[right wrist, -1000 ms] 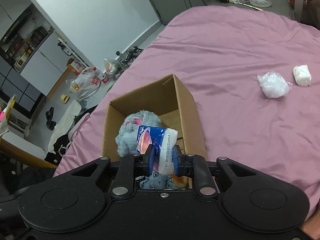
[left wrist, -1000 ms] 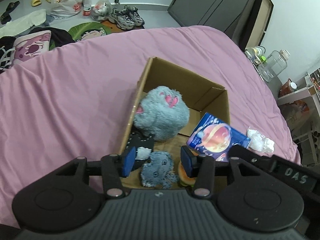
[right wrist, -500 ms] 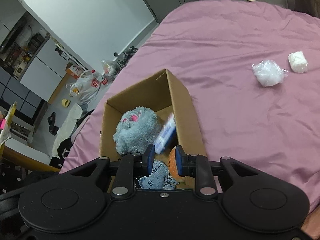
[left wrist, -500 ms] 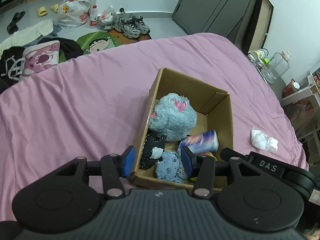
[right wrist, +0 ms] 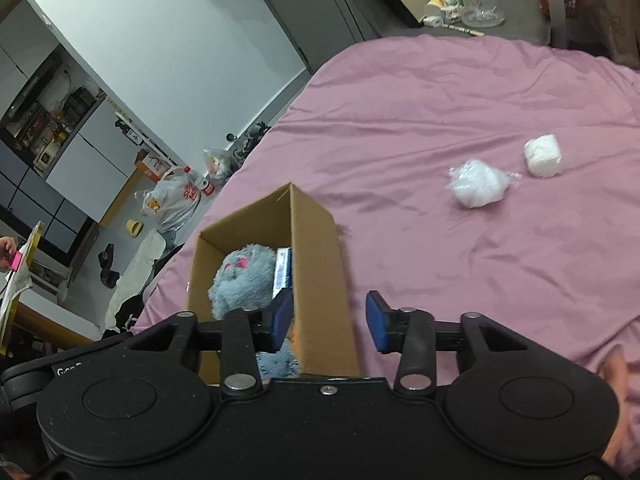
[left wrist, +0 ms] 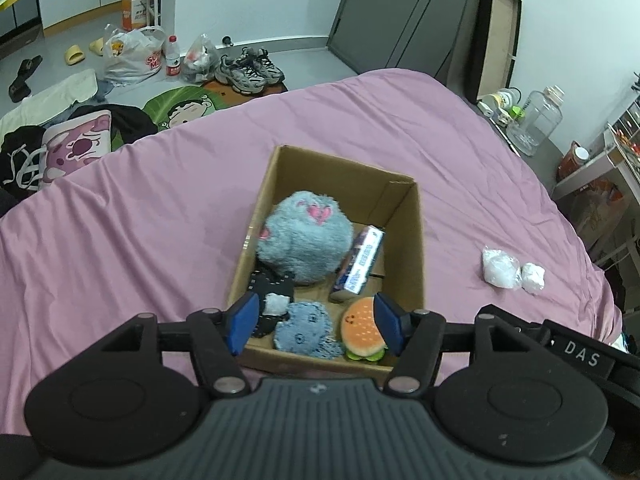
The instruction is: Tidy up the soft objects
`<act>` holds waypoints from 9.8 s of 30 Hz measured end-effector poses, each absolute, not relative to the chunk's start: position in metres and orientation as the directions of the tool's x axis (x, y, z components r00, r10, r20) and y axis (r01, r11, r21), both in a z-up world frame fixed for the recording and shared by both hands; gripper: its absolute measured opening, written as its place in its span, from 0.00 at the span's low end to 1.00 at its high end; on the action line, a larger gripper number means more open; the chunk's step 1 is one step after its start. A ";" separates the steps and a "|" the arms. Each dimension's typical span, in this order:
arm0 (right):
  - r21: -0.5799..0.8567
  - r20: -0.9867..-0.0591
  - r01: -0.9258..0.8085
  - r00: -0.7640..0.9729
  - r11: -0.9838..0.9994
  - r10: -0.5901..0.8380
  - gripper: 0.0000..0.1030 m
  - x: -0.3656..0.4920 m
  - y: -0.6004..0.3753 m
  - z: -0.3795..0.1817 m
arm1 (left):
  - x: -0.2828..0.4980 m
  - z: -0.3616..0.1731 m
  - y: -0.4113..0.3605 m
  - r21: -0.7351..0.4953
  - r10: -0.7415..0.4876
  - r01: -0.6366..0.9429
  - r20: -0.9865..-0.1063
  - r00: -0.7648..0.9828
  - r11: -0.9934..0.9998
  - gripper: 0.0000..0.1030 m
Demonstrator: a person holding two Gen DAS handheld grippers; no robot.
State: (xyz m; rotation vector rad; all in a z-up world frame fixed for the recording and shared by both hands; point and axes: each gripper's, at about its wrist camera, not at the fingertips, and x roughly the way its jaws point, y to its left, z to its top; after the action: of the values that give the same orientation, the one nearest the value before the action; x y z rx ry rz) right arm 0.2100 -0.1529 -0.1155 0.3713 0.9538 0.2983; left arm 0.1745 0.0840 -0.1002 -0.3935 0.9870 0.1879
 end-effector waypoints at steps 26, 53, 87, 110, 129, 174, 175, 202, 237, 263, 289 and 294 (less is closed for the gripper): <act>0.306 -0.682 -0.110 0.668 0.946 0.298 0.95 0.231 -0.246 -0.121 | 0.201 -0.098 -0.010 -0.124 0.039 -0.254 -0.832 0.553 0.959 0.79; 0.330 -0.687 -0.007 0.684 0.944 0.245 0.97 0.310 -0.302 -0.171 | 0.280 -0.134 -0.077 -0.084 0.034 -0.203 -0.853 0.520 0.976 0.79; 0.292 -0.775 0.141 0.615 0.946 0.148 0.73 0.364 -0.318 -0.235 | 0.370 -0.207 -0.122 -0.282 -0.140 -0.251 -0.874 0.465 0.926 0.76; 0.231 -0.771 0.057 0.619 0.971 0.147 0.40 0.339 -0.305 -0.225 | 0.354 -0.197 -0.114 -0.387 -0.262 -0.234 -0.864 0.430 0.892 0.17; 0.337 -0.672 0.025 0.707 0.941 0.222 0.40 0.263 -0.305 -0.162 | 0.292 -0.142 -0.084 -0.360 -0.220 -0.192 -0.831 0.512 0.913 0.11; 0.273 -0.601 -0.122 0.753 0.954 0.268 0.40 0.202 -0.196 -0.083 | 0.194 -0.079 0.051 -0.378 -0.119 -0.258 -0.736 0.667 0.889 0.10; 0.271 -0.601 -0.124 0.753 0.954 0.269 0.40 0.201 -0.193 -0.083 | 0.193 -0.079 0.056 -0.378 -0.115 -0.263 -0.735 0.669 0.888 0.10; 0.229 -0.637 -0.196 0.710 0.954 0.299 0.40 0.225 -0.118 -0.089 | 0.202 -0.135 0.109 -0.429 -0.174 -0.333 -0.793 0.584 0.840 0.11; 0.322 -0.628 -0.137 0.709 0.937 0.320 0.84 0.193 -0.138 -0.063 | 0.182 -0.083 0.100 -0.196 0.023 -0.301 -0.804 0.595 0.933 0.85; 0.272 -0.599 -0.157 0.744 0.950 0.294 1.00 0.112 -0.217 -0.013 | 0.100 -0.014 0.039 -0.121 0.063 -0.232 -0.755 0.653 0.965 0.97; 0.151 -0.589 -0.250 0.754 0.956 0.290 1.00 0.035 -0.242 0.005 | 0.012 0.010 -0.001 -0.076 0.075 -0.183 -0.711 0.699 0.980 0.98; 0.137 -0.592 -0.246 0.756 0.959 0.279 1.00 0.031 -0.243 0.004 | 0.005 0.011 -0.006 -0.052 0.081 -0.166 -0.708 0.702 0.985 0.98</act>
State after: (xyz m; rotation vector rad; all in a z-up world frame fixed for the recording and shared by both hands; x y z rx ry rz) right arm 0.0309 -0.2427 0.0036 0.0518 0.6535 0.2862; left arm 0.0050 -0.0064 0.0115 -0.1153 0.7811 0.1379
